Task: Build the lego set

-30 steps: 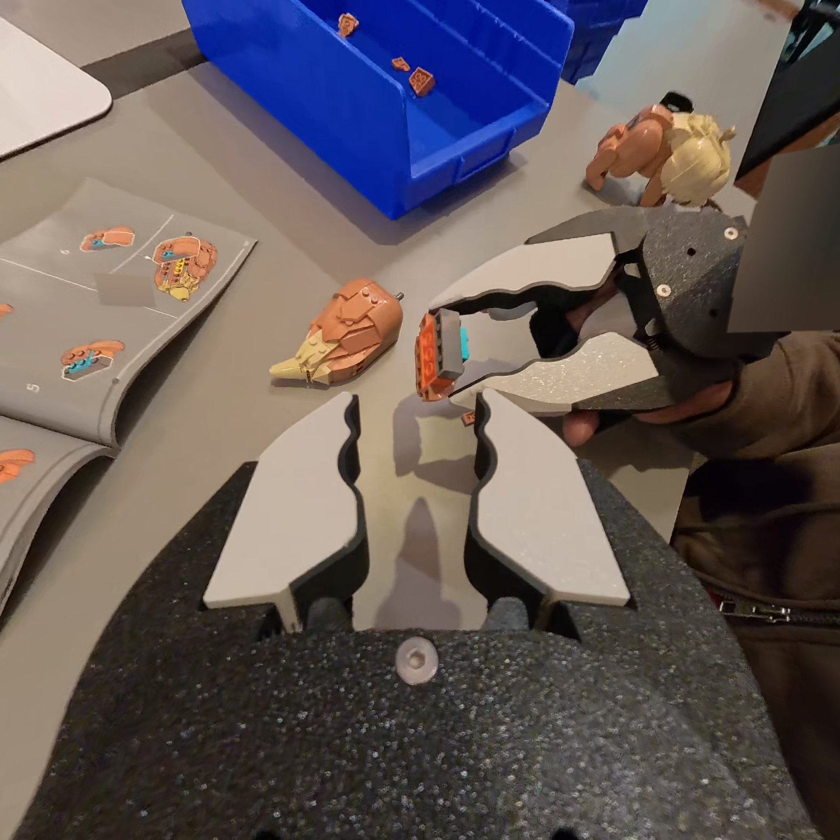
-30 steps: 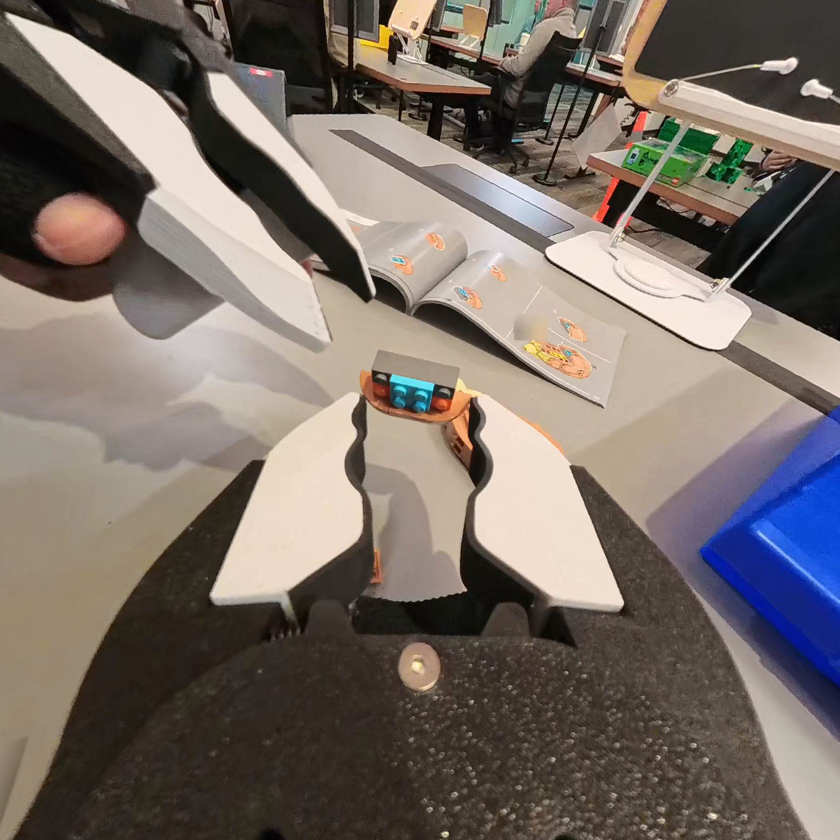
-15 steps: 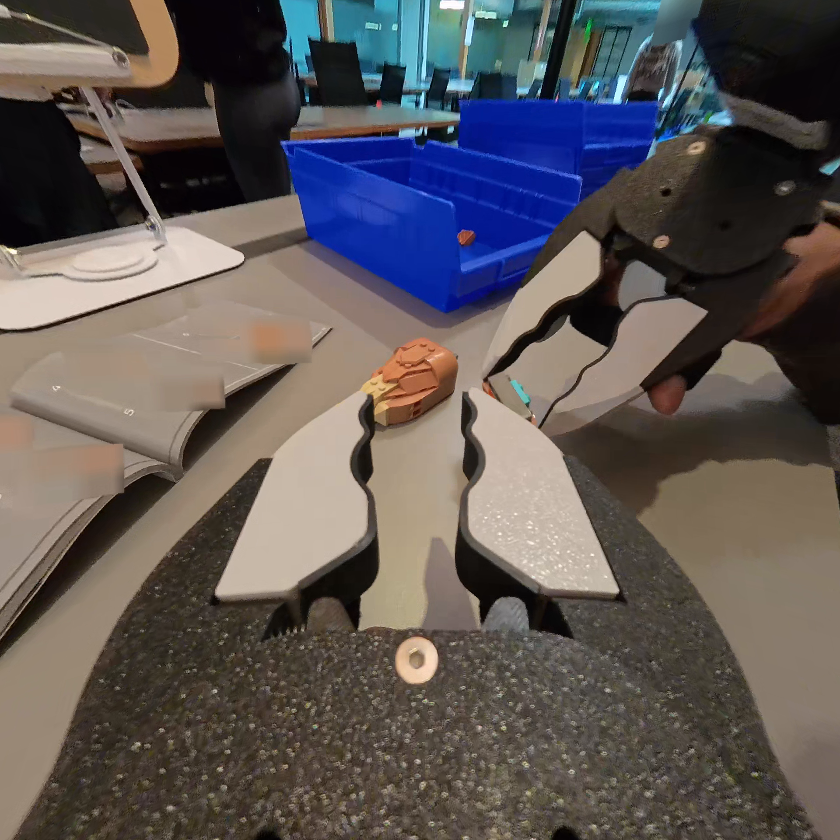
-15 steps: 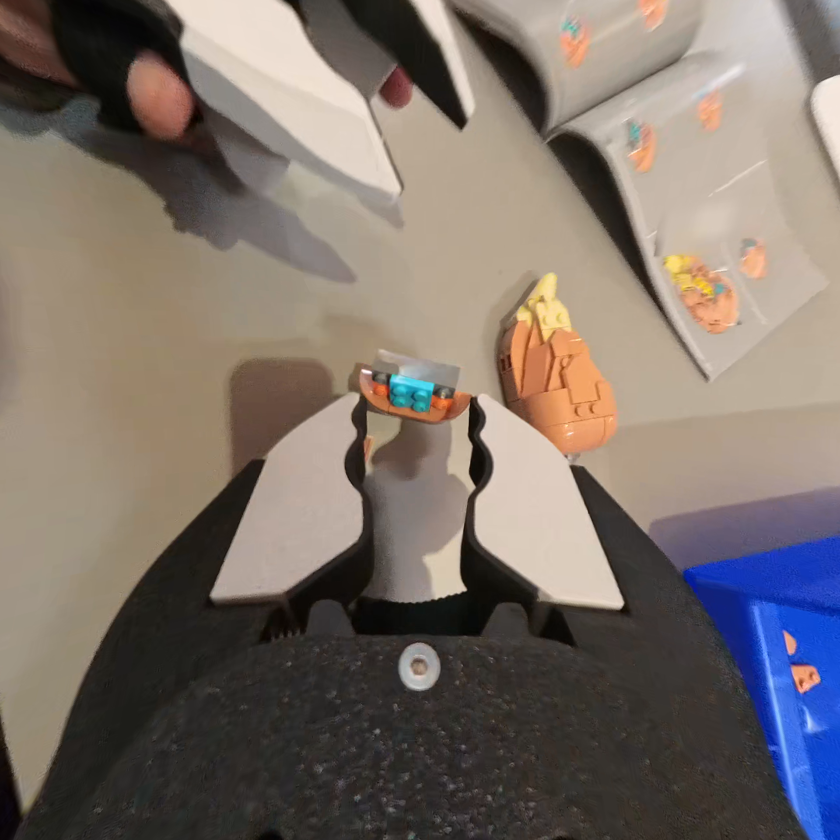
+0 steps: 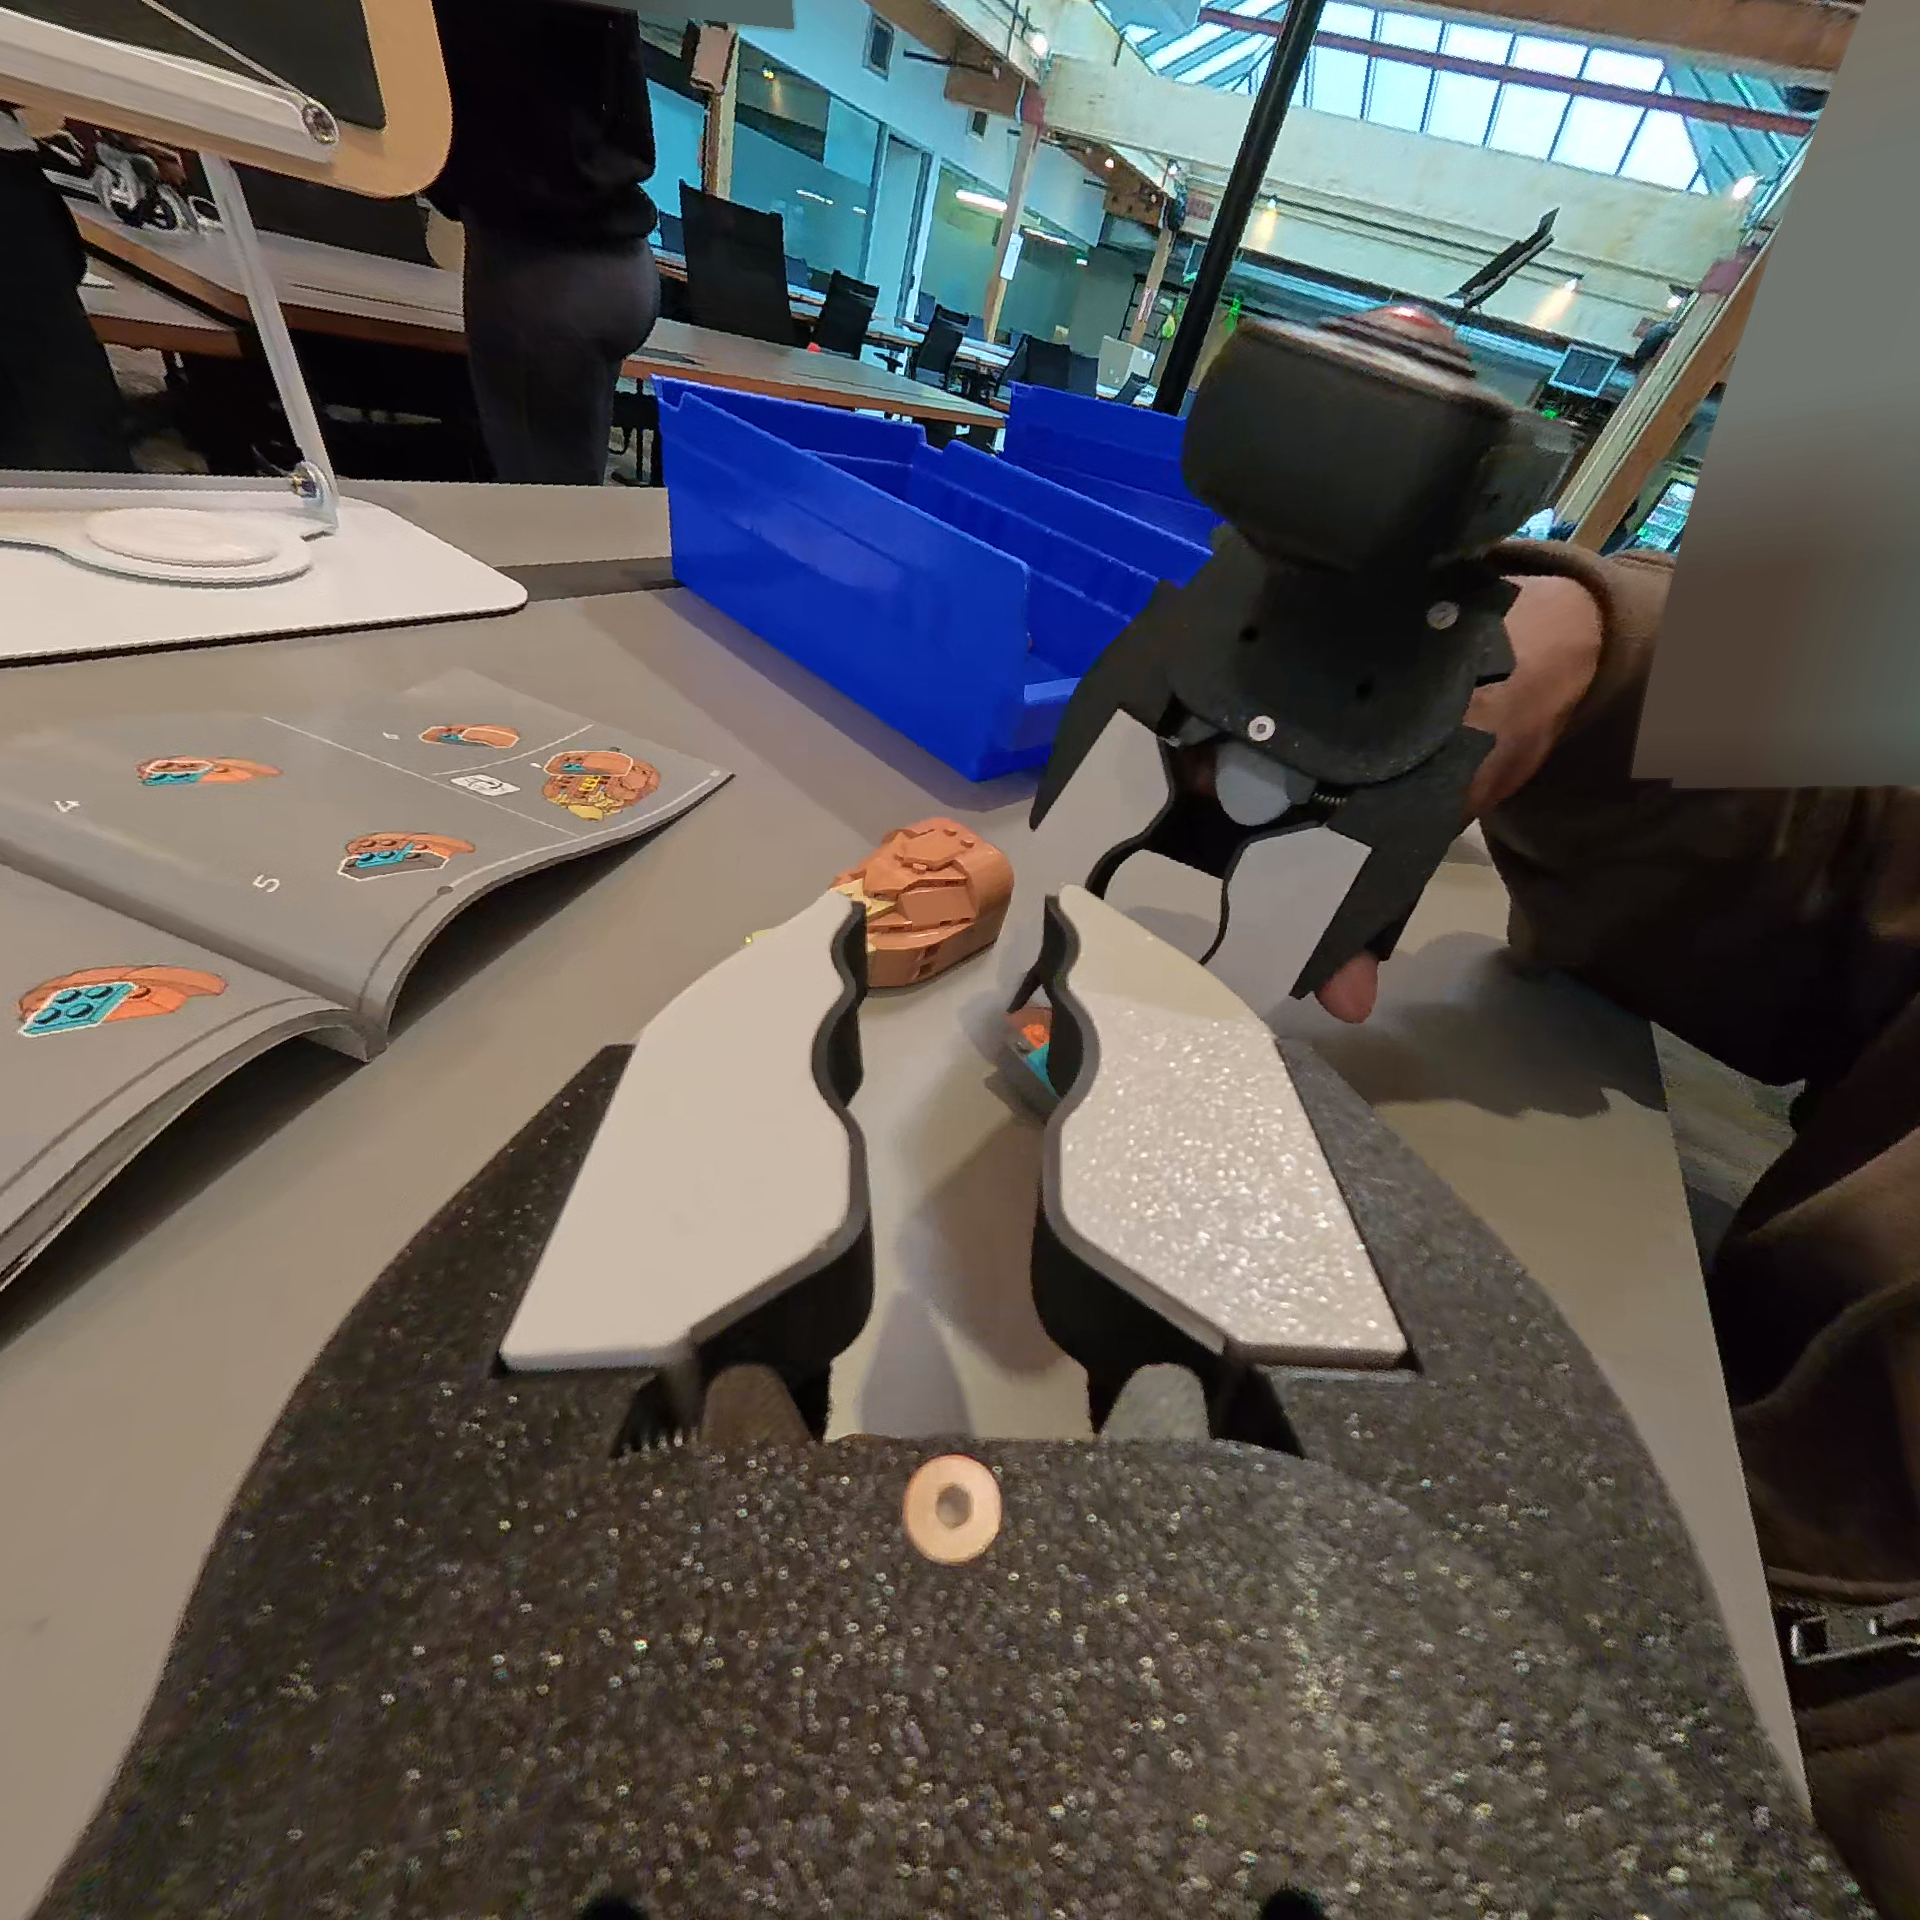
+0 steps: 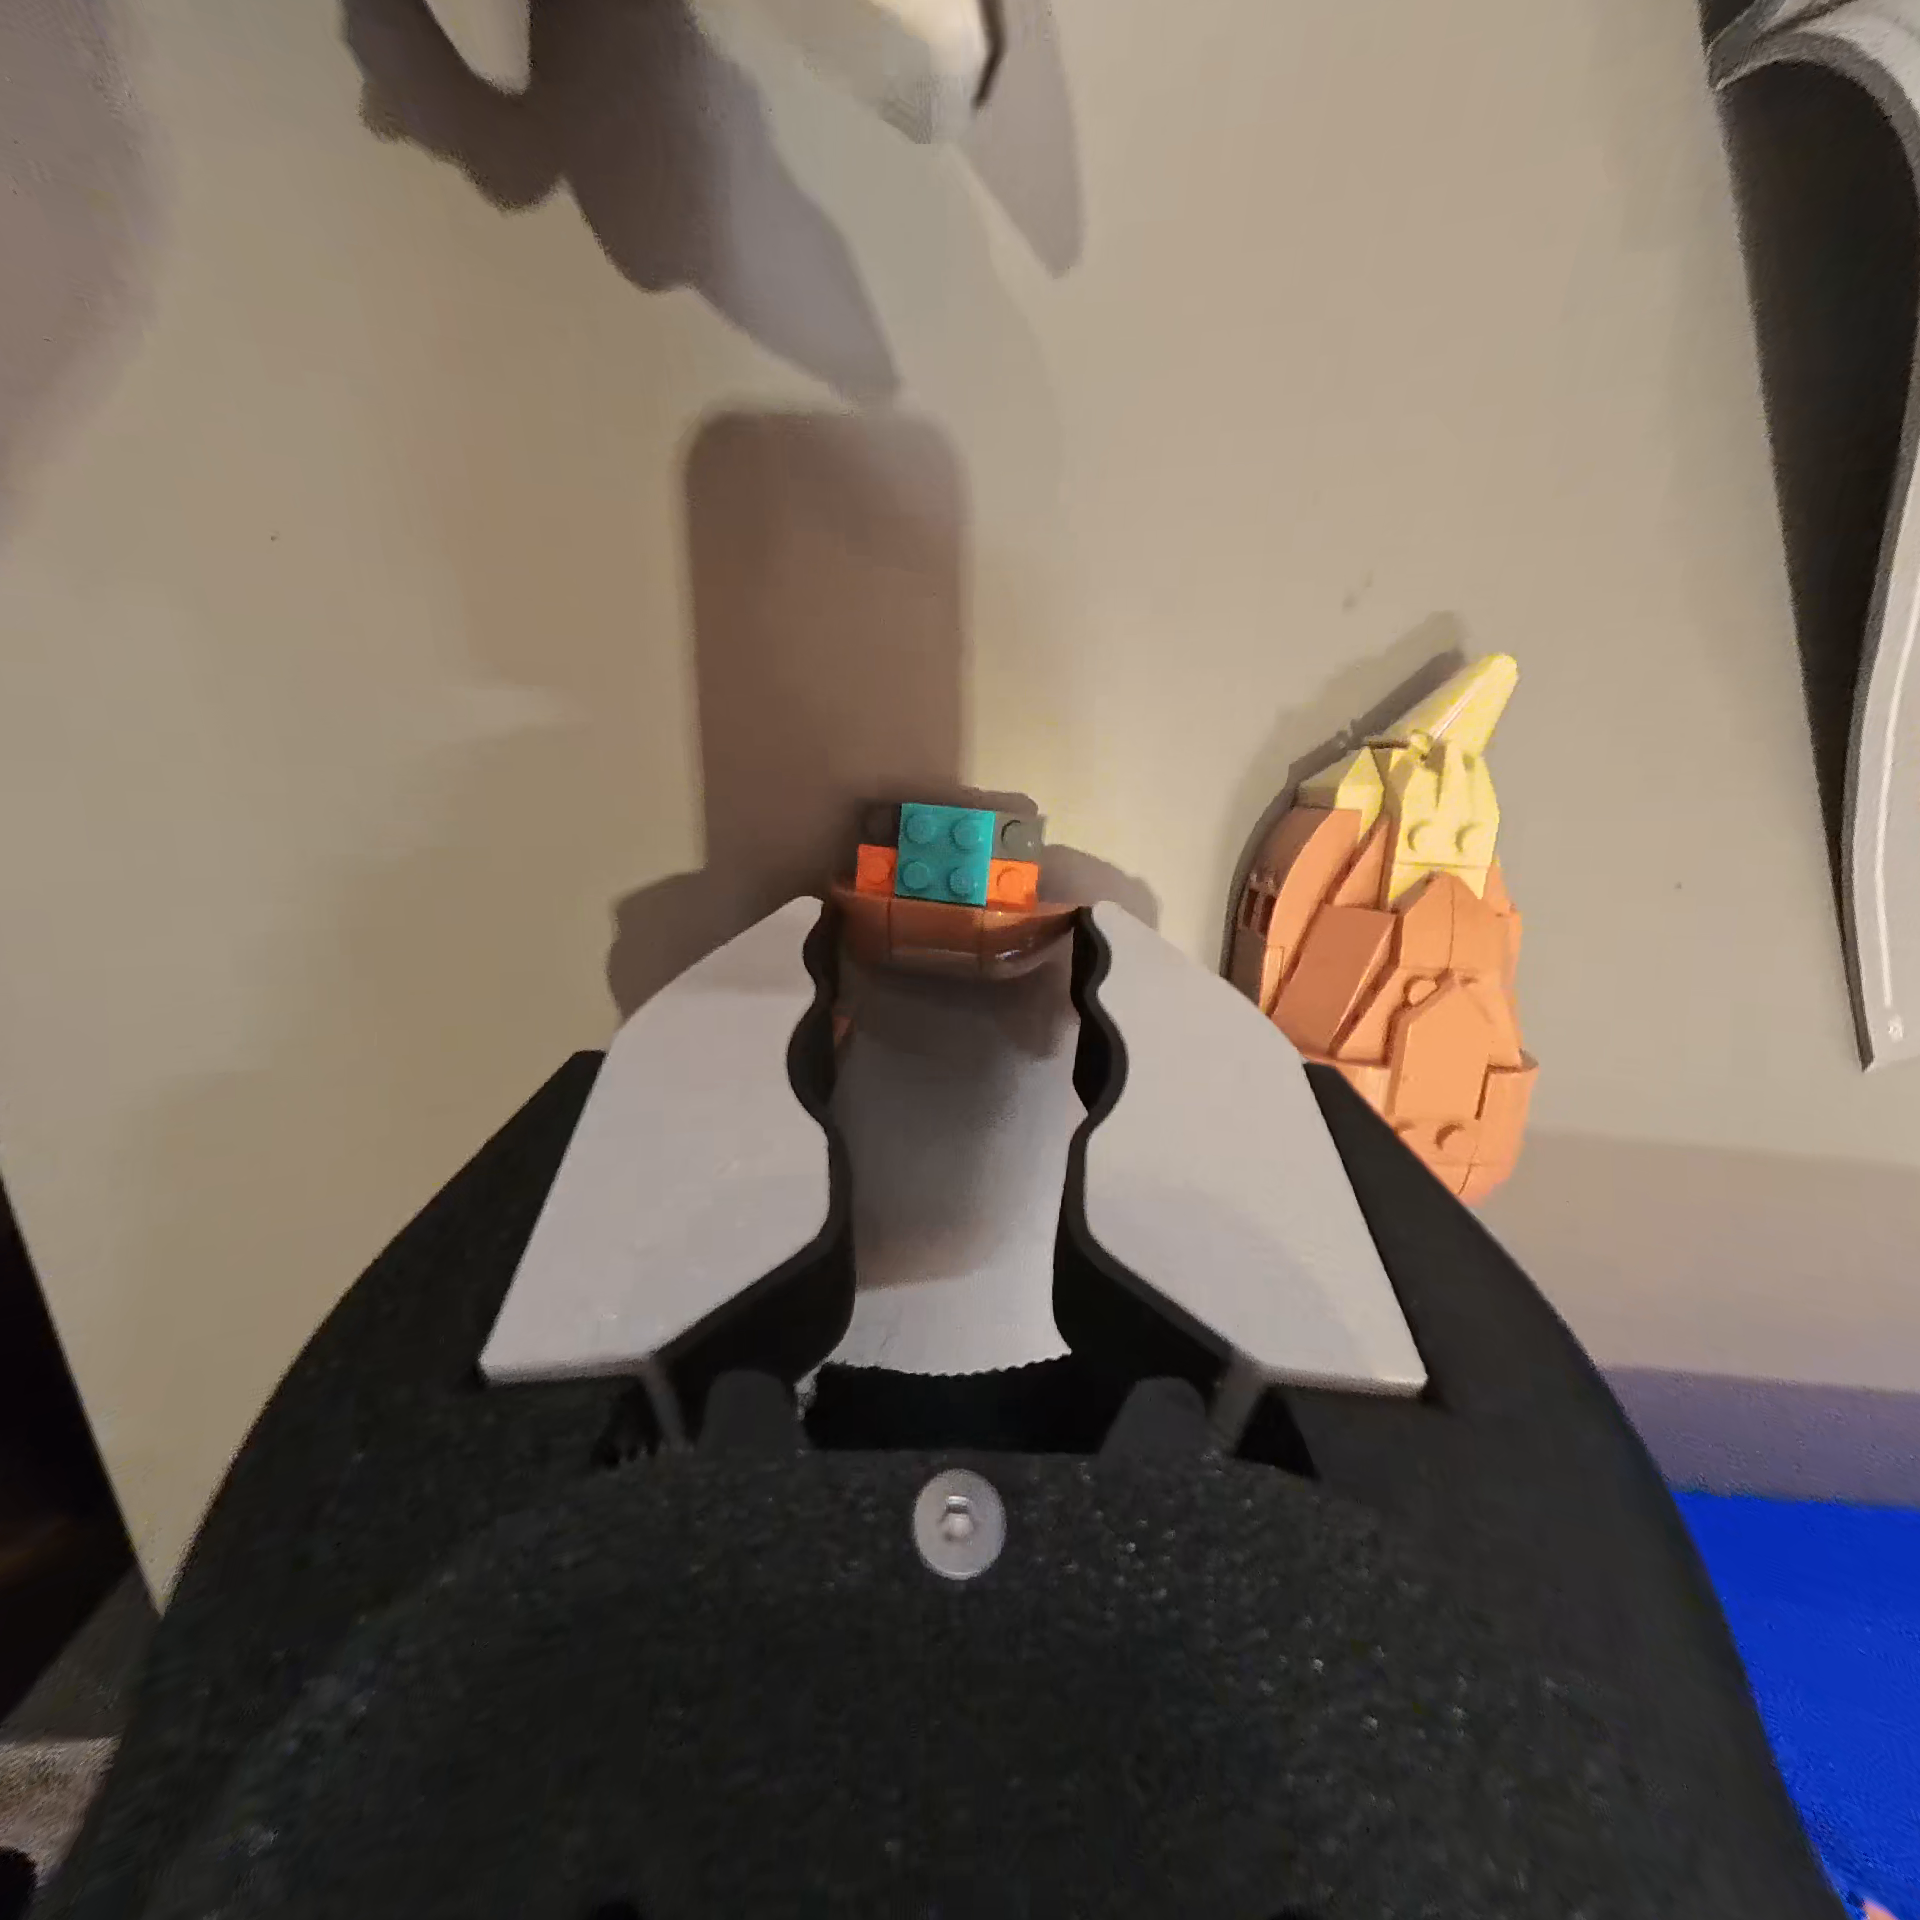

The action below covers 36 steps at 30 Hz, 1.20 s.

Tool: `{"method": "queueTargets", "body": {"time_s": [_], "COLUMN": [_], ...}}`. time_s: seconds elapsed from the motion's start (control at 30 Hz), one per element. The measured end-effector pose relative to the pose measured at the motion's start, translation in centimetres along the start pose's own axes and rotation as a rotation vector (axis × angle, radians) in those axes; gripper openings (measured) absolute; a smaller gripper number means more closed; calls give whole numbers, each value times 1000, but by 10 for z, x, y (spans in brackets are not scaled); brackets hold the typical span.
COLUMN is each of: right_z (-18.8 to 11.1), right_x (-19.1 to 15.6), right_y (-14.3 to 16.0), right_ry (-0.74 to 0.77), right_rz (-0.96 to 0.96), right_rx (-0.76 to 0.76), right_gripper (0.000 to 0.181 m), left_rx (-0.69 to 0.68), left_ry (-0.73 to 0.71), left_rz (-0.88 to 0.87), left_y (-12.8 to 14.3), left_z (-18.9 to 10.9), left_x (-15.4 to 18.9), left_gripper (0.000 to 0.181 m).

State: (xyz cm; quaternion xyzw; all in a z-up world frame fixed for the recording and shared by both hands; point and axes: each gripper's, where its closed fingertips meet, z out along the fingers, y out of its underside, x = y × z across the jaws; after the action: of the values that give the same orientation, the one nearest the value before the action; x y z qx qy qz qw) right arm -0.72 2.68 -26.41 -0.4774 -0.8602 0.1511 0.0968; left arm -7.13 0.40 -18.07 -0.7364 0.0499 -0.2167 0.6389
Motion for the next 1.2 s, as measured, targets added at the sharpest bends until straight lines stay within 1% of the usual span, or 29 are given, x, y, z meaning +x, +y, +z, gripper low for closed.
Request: {"method": "queueTargets", "body": {"time_s": [0.13, 0.2, 0.3, 0.47, 0.57, 0.73, 0.8, 0.87, 0.93, 1.03, 1.1, 1.2], "right_z": [-1, -7, -25, -59, -67, -60, -58, -55, -52, -48, -46, -43], "right_x": [4, 9, 16, 30, 36, 41, 42, 43, 43, 39, 37, 34], "right_y": [-4, -8, -7, 10, 30, 55, 58, 58, 59, 57, 56, 58], "right_ry": [1, 17, 44, 96, 85, 97, 110, 119, 130, 124, 123, 145], "right_rz": [17, 35, 51, 93, 138, 149, 152, 154, 153, 149, 143, 116], "right_rx": [83, 168, 313, 563, 655, 610, 598, 586, 575, 569, 560, 534], "right_gripper": [48, 50, 51, 51, 47, 44, 42, 41, 40, 39, 39, 38], "left_rx": [-3, -5, -1, -11, -26, -82, -119, -185, -276, -416, -497, -574], "left_ry": [6, 10, 24, 82, 80, 47, 37, 28, 16, 4, -30, -91], "left_rz": [-5, -15, -30, -27, -19, 31, 21, 11, 16, 44, 90, 162], "left_y": [0, 1, 0, 1, 2, 9, 10, 15, 28, 55, 72, 85], "left_z": [0, 0, 0, 2, 5, 13, 19, 28, 40, 58, 65, 68], "left_x": [0, 0, -1, 6, 6, 9, 18, 33, 53, 77, 81, 77], "left_gripper": [32, 32, 32, 32, 32, 32, 32, 31, 29, 27, 27, 27]}}
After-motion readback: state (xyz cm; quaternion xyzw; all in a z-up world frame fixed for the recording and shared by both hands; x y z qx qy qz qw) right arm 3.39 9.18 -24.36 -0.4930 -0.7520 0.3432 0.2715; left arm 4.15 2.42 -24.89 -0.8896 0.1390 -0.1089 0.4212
